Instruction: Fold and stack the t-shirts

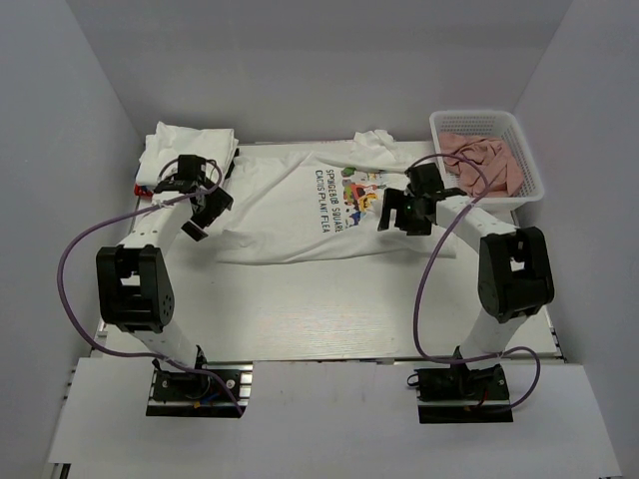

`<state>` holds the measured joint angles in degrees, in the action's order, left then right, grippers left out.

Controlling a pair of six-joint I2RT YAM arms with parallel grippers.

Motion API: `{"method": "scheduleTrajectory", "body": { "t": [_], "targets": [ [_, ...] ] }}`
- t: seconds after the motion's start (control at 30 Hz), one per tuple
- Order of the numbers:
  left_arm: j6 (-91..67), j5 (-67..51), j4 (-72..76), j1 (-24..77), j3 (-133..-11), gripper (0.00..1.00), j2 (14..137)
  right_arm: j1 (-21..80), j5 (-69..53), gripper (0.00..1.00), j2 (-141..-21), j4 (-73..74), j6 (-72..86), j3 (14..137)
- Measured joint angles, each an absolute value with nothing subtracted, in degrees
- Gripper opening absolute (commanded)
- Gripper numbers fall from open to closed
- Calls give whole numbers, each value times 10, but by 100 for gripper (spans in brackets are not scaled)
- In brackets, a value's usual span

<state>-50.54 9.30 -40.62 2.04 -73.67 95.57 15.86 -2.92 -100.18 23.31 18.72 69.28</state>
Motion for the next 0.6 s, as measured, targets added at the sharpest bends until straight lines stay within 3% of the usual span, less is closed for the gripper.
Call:
{"method": "scheduleTrajectory", "body": {
  "t": [0.33,0.6],
  "targets": [
    [-497,81,-397,24,-713,100,956,161,-73,90,-1110,147,196,750],
    [-489,69,-390,23,-707,100,979,159,41,90,-1289,135,204,1013]
  ]
}}
